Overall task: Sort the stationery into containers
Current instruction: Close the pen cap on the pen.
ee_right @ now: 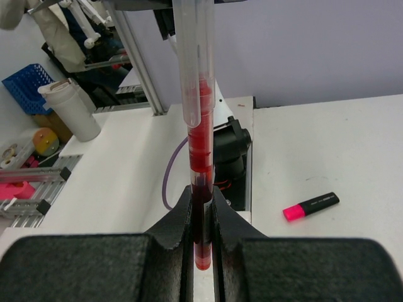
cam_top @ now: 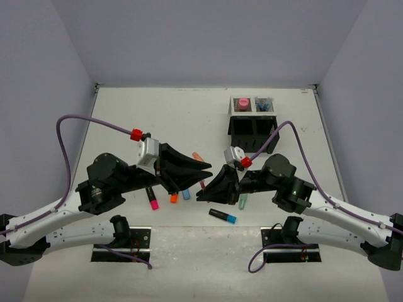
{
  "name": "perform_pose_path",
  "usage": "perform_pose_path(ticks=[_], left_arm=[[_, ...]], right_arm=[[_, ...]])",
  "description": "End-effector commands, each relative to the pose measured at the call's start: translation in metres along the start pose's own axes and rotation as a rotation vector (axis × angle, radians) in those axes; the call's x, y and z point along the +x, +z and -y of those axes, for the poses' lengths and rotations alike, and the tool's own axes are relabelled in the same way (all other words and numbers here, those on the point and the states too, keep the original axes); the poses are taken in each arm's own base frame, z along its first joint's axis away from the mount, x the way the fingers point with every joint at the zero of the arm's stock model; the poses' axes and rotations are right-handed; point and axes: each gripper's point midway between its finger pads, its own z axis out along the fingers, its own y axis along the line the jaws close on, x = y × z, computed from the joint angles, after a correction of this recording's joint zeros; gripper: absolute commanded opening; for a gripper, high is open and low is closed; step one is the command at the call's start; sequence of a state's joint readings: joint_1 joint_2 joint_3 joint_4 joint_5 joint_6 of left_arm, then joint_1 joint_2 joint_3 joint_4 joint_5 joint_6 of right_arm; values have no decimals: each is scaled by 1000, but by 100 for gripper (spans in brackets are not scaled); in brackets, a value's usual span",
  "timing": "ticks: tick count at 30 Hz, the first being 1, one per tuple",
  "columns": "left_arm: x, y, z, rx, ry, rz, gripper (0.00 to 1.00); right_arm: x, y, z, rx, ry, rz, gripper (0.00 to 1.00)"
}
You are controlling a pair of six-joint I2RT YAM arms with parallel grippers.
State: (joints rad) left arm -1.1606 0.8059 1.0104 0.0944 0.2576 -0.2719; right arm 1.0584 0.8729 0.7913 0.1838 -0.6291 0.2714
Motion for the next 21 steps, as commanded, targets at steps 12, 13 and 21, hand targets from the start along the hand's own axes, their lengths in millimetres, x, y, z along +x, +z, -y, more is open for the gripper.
perform_pose_path(ticks=[12, 13, 21], left_arm=[[-3, 3, 15, 84, -2, 18, 5], [-1, 4, 15, 90, -5, 13, 3], [24, 13, 5, 47, -63, -84, 0]], right_arm=[[-44, -7, -21, -50, -88, 97, 0], [-46, -7, -20, -46, -91, 103, 0], [-76, -13, 0, 117, -91, 190, 0]])
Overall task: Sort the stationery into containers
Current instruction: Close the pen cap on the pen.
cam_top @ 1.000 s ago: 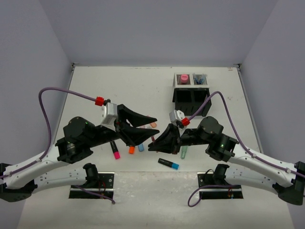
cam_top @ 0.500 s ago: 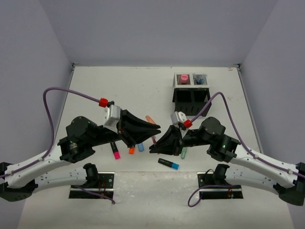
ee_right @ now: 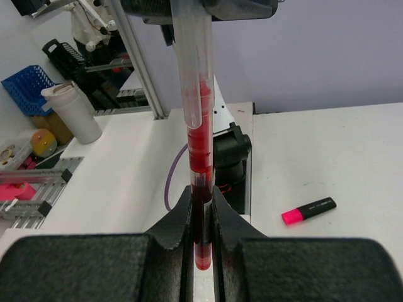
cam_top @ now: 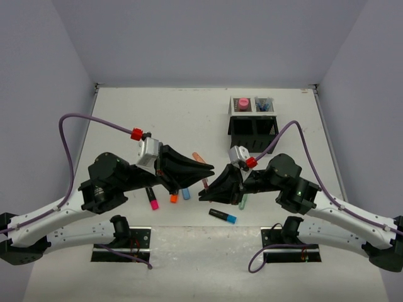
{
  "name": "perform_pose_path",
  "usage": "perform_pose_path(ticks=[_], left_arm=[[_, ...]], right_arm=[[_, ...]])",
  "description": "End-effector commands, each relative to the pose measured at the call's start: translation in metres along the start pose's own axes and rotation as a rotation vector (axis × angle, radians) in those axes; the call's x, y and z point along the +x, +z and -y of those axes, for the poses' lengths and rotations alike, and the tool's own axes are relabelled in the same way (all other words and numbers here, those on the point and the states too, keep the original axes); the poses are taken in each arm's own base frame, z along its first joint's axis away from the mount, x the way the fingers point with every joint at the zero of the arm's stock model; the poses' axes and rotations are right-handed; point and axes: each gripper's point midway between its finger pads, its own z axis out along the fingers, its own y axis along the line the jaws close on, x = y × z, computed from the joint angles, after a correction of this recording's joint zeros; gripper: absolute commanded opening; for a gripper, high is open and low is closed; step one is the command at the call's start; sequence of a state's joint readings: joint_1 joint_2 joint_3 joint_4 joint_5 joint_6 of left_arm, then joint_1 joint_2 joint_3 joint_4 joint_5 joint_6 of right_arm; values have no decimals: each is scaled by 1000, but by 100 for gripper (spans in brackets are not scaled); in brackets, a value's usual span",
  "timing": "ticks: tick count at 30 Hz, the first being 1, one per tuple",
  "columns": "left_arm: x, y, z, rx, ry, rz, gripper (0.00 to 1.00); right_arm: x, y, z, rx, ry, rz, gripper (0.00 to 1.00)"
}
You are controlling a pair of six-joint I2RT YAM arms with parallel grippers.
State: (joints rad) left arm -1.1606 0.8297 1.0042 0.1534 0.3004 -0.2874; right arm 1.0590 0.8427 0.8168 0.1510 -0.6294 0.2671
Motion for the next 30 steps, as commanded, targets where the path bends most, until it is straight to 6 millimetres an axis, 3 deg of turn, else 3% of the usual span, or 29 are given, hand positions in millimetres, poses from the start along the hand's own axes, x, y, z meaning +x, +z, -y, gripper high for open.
perform_pose_path(ticks=[1, 7, 11, 16, 21, 25, 27, 30], left_arm=[[32, 7, -6, -25, -71, -127, 0], [66, 7, -35, -164, -99, -203, 0], [78, 6, -45, -211, -105, -222, 0], [100, -1, -39, -159, -93, -262, 0], [123, -2, -34, -106, -106, -282, 0], [140, -5, -29, -72, -131, -307, 0], [143, -6, -27, -59, -132, -304, 0], [149, -10, -27, -57, -139, -315, 0]], right_arm=[[-70, -8, 14, 163, -70, 189, 0], [-98, -23, 44, 380, -34, 293, 0], [-114, -32, 50, 442, -41, 364, 0], [-149, -35, 42, 444, -69, 403, 0], [-175, -23, 35, 400, -97, 400, 0], [-208, -21, 27, 384, -124, 434, 0], [-215, -14, 28, 375, -120, 429, 0], [-207, -11, 35, 388, -101, 428, 0]])
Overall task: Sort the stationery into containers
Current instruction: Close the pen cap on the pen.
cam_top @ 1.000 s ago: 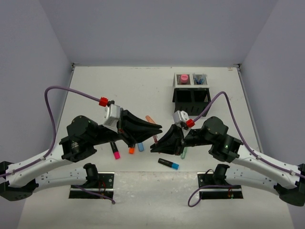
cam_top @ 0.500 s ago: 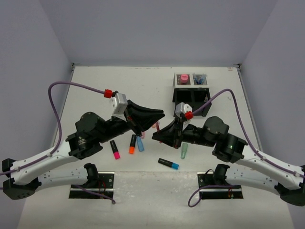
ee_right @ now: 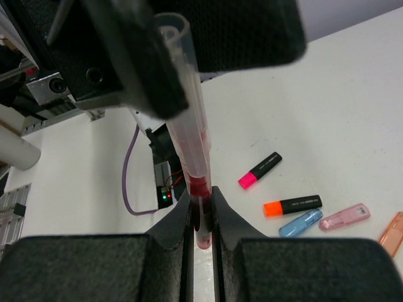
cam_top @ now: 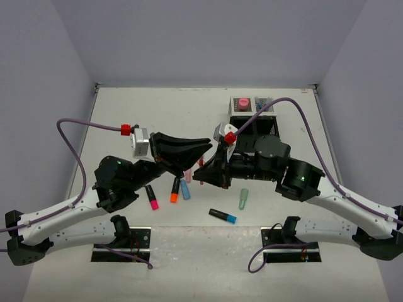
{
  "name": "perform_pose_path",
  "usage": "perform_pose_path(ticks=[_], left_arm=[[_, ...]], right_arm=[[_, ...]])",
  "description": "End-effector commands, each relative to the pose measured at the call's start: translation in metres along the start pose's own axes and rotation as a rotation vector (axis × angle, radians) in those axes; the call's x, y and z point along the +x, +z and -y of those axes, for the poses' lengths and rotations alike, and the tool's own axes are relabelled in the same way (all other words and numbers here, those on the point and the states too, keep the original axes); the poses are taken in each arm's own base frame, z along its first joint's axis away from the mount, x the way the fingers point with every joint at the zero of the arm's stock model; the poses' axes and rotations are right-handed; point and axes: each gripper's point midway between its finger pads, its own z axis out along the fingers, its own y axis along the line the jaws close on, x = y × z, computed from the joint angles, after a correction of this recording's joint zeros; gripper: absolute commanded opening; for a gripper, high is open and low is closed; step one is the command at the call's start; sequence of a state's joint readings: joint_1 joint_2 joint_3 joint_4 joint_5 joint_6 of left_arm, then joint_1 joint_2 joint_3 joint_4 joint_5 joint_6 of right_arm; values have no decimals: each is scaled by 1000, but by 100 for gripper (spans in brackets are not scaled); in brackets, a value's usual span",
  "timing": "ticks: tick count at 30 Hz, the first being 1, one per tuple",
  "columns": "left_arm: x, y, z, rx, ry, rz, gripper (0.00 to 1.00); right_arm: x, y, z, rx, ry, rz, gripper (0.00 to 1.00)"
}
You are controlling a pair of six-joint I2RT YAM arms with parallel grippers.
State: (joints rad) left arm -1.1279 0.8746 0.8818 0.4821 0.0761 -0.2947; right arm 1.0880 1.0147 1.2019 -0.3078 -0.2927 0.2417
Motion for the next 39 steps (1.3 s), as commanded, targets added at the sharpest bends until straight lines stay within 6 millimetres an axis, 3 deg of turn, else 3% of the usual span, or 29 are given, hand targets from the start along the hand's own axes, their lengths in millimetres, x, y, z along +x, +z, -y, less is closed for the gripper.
perform_pose_path(ticks=[1, 5, 10, 12, 13, 15, 17, 18, 23, 29, 33, 36, 39], left_arm=[[156, -61, 22, 139, -135, -543, 0], [151, -68, 12, 73, -113, -541, 0], [119, -61, -14, -117, -71, -510, 0], [101, -54, -19, -168, -83, -482, 7], [90, -50, -21, -192, -83, -454, 22], [80, -45, -22, -205, -84, -427, 33], [59, -36, -17, -191, -84, -380, 56], [47, -32, -14, -179, -80, -356, 61], [8, -24, 10, -38, -40, -225, 61], [-6, -29, 47, 183, 1, -175, 59], [-13, -27, 53, 232, 37, -138, 52], [-15, -17, 52, 225, 45, -136, 40], [-10, -9, 47, 205, 47, -167, 39]], right_arm=[[-164, -45, -14, 40, -75, 585, 0], [-137, -37, -4, 51, -70, 556, 0], [-101, -27, -4, 6, -89, 472, 0], [-78, -17, 3, 14, -83, 419, 0], [-69, -14, 6, 16, -78, 407, 0], [-61, -12, 9, 16, -71, 394, 0], [-43, -8, 10, 0, -58, 358, 0], [-41, -9, 7, -14, -60, 352, 0], [-19, -12, -4, -89, -80, 296, 0], [3, -17, -28, -233, -126, 187, 0], [18, -21, -45, -351, -146, 114, 0], [18, -20, -43, -336, -139, 115, 0], [18, -21, -44, -342, -140, 109, 0]])
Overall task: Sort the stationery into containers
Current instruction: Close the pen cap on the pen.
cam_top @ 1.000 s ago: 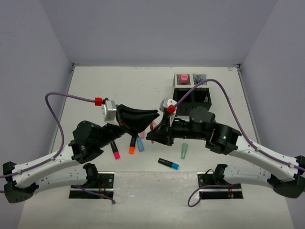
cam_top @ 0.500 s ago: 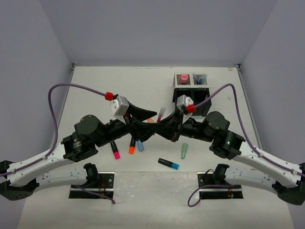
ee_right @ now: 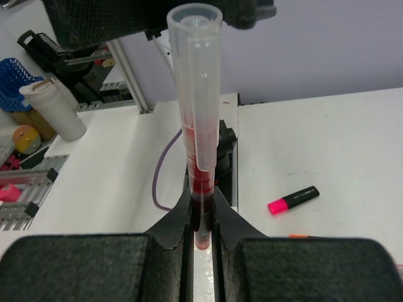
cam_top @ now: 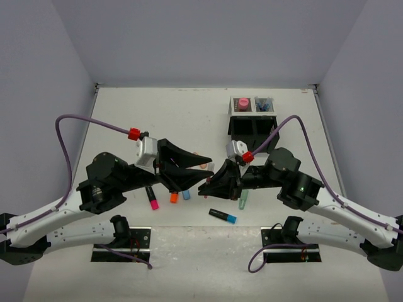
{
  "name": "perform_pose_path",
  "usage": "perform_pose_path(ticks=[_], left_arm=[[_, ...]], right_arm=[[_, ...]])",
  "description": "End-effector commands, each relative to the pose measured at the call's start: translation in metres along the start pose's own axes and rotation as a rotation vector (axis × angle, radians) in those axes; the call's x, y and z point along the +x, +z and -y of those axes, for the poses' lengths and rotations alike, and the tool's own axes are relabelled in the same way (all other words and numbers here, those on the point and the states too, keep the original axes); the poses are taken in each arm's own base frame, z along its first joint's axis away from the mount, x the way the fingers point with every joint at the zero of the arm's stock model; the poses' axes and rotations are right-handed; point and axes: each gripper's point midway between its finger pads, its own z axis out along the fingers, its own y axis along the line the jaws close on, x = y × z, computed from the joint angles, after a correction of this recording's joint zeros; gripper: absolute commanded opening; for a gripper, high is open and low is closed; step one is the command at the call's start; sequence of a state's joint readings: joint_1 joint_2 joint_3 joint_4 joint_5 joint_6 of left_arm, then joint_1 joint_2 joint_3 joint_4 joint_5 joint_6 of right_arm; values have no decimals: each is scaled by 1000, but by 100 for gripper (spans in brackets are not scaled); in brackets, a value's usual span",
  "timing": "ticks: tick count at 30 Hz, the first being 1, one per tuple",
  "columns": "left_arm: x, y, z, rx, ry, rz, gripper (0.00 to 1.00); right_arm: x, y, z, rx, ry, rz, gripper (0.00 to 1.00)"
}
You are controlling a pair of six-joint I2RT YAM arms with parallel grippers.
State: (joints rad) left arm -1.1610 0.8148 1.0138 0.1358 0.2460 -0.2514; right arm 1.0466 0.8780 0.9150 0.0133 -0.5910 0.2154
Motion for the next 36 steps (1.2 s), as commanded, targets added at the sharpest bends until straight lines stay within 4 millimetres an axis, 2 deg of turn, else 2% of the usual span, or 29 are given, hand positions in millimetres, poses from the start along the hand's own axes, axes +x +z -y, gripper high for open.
perform_pose_path(ticks=[1, 4, 7, 11, 14, 17, 22, 24, 26, 28, 30, 36], left_arm=[[-12, 14, 3, 35, 44, 11, 39], [-4, 18, 4, 50, 29, -6, 36], [2, 21, 4, 57, 18, -15, 27], [17, 21, 6, 73, -3, -46, 1], [28, 17, 9, 94, -22, -56, 0], [48, 12, 11, 111, -61, -82, 0], [112, -4, 22, 196, -166, -157, 0], [120, -7, 29, 237, -195, -147, 0], [135, -9, 30, 253, -223, -170, 0], [140, -9, 32, 270, -228, -181, 0], [144, -8, 32, 269, -227, -189, 0], [132, -10, 21, 196, -174, -193, 0]], right_arm=[[-12, -2, -13, -61, -39, 2, 0], [-12, -1, -12, -60, -38, -12, 0], [-13, 0, -11, -54, -39, -13, 0], [-23, -3, -8, -20, -53, 24, 0], [-35, -7, -3, 35, -62, 69, 0], [-64, -12, 4, 110, -76, 164, 0], [-135, -34, 12, 210, -119, 337, 0], [-153, -37, 12, 177, -118, 351, 0], [-157, -31, 18, 159, -108, 331, 0], [-163, -26, 17, 139, -109, 331, 0], [-160, -23, 24, 148, -91, 339, 0], [-119, -23, 33, 138, -58, 294, 0]])
